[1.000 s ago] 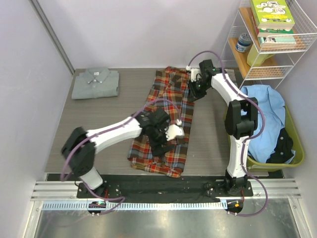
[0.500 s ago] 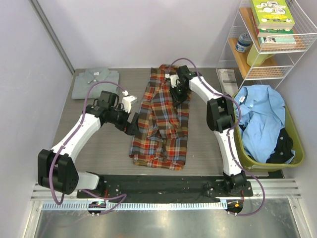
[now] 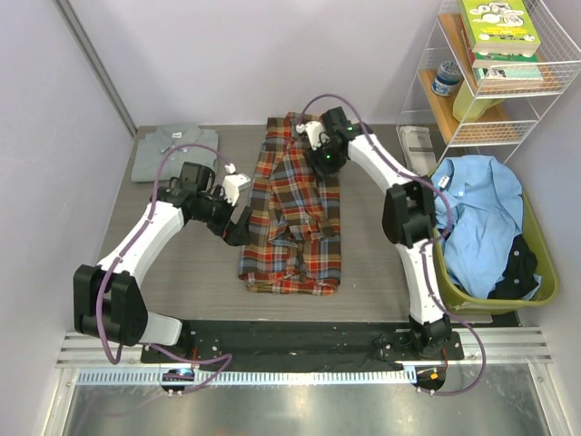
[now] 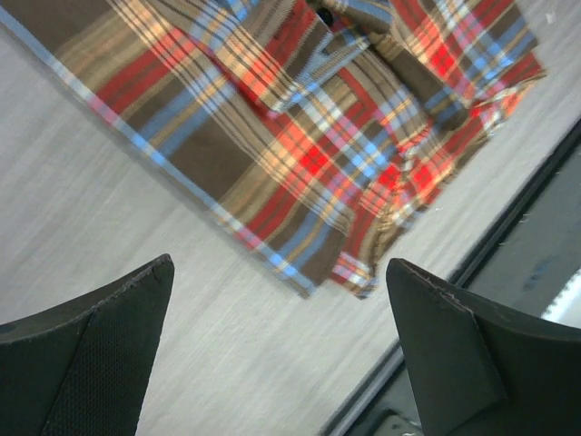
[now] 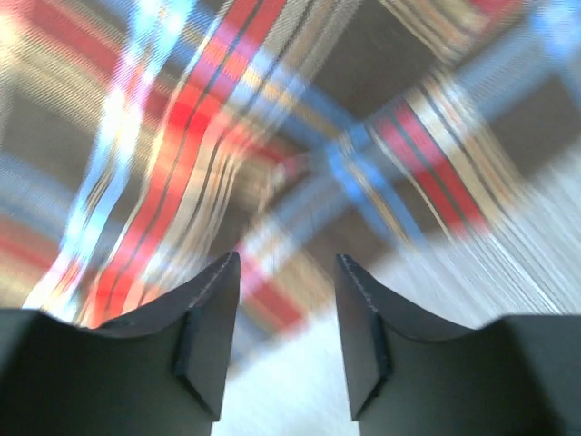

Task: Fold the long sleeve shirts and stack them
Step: Fold the shirt

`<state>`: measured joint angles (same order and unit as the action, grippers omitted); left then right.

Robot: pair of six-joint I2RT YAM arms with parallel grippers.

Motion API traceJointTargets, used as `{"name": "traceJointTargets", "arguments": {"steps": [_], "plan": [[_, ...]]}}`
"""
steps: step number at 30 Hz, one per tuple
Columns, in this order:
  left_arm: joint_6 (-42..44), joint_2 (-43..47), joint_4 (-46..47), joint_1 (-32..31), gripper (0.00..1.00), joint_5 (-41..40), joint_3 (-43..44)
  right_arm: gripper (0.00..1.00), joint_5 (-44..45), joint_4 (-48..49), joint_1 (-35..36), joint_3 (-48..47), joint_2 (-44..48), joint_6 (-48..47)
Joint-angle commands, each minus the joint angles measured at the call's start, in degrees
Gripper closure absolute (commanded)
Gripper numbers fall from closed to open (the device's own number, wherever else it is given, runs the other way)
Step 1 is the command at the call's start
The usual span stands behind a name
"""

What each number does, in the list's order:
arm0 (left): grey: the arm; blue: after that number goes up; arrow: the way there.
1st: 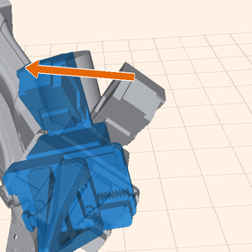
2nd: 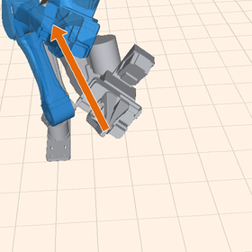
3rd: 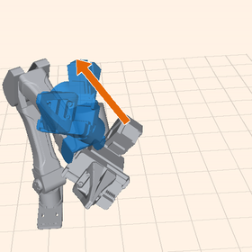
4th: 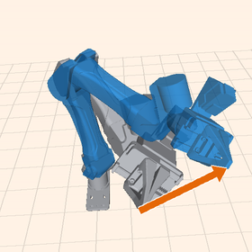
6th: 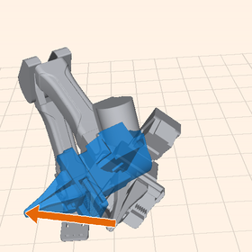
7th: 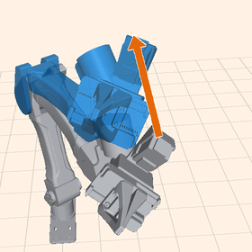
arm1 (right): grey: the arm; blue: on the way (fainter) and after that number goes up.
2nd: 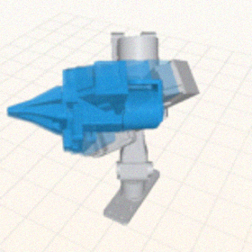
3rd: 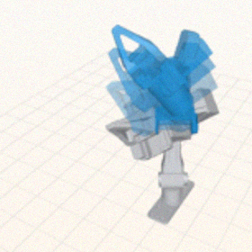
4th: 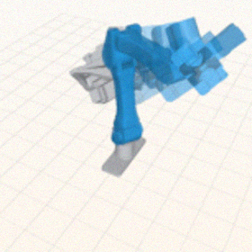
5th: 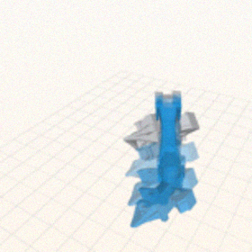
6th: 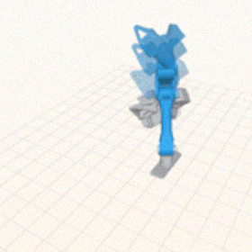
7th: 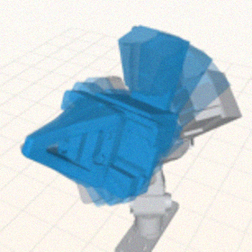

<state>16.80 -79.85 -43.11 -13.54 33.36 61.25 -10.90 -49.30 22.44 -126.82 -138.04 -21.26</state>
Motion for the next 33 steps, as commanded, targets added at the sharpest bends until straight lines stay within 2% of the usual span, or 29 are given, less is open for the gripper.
{"name": "traceJointTargets", "arguments": {"steps": [1, 3, 6, 7, 10, 13, 15, 19, 21, 22, 23, 27, 30, 31, 32, 33], "plan": [[10.8, -0.9, -1.8, -1.0, 0.00, -3.3, 4.2, 0.47, -0.8, -0.2, -0.6, 5.3, 21.0, -4.8], [13.3, -4.4, -2.3, -3.8, 0.02, -7.7, 5.2, 0.45, -3.0, -2.3, -0.6, 7.5, 23.1, -3.9], [15.0, -9.4, 0.4, -7.7, 0.13, -11.4, 4.9, 0.44, -7.0, -4.8, -1.0, 9.9, 25.3, -0.5], [14.9, -10.8, 1.2, -8.9, 0.20, -12.6, 5.2, 0.44, -8.6, -4.5, -1.5, 10.9, 27.1, 1.9], [14.8, -15.5, 3.9, -13.0, 0.31, -16.2, 5.3, 0.41, -13.5, -2.3, -3.5, 14.6, 29.8, 6.3], [15.2, -18.5, 5.4, -16.8, 0.35, -19.6, 4.1, 0.37, -14.1, -1.2, -5.8, 18.0, 34.0, 5.9], [15.5, -19.5, 5.9, -19.2, 0.37, -21.1, 2.5, 0.32, -14.0, 2.6, -7.4, 22.4, 38.8, 5.5], [16.3, -20.4, 4.6, -23.9, 0.45, -20.0, -1.8, 0.11, -14.1, 7.5, -10.7, 27.1, 45.2, 5.1], [15.5, -20.3, 4.4, -25.5, 0.47, -18.9, -3.5, 0.06, -14.9, 8.1, -11.4, 28.5, 47.5, 5.0], [15.0, -20.3, 4.4, -26.6, 0.50, -18.3, -4.7, 0.01, -16.5, 8.3, -11.8, 29.0, 48.1, 5.2], [14.6, -20.3, 4.3, -27.0, 0.50, -16.8, -5.3, 0.00, -17.6, 8.5, -11.9, 29.4, 48.6, 5.3], [13.6, -18.3, 3.8, -28.4, 0.50, -14.2, -6.2, 0.00, -20.1, 10.9, -12.0, 34.5, 50.7, 6.1], [13.5, -11.6, 3.1, -27.9, 0.37, -10.6, -6.1, 0.00, -24.4, 9.9, -12.7, 38.0, 51.2, 2.6], [12.0, -9.3, 3.5, -27.2, 0.28, -9.7, -6.1, 0.00, -26.9, 5.6, -12.8, 38.3, 51.2, -4.9], [11.4, -6.4, 3.6, -27.0, 0.24, -8.9, -5.5, 0.00, -27.5, 3.8, -12.5, 38.8, 51.5, -8.3], [10.4, -1.2, 3.2, -26.5, 0.13, -7.5, -5.4, 0.00, -25.7, 3.9, -11.2, 41.9, 52.9, -13.7]]}}
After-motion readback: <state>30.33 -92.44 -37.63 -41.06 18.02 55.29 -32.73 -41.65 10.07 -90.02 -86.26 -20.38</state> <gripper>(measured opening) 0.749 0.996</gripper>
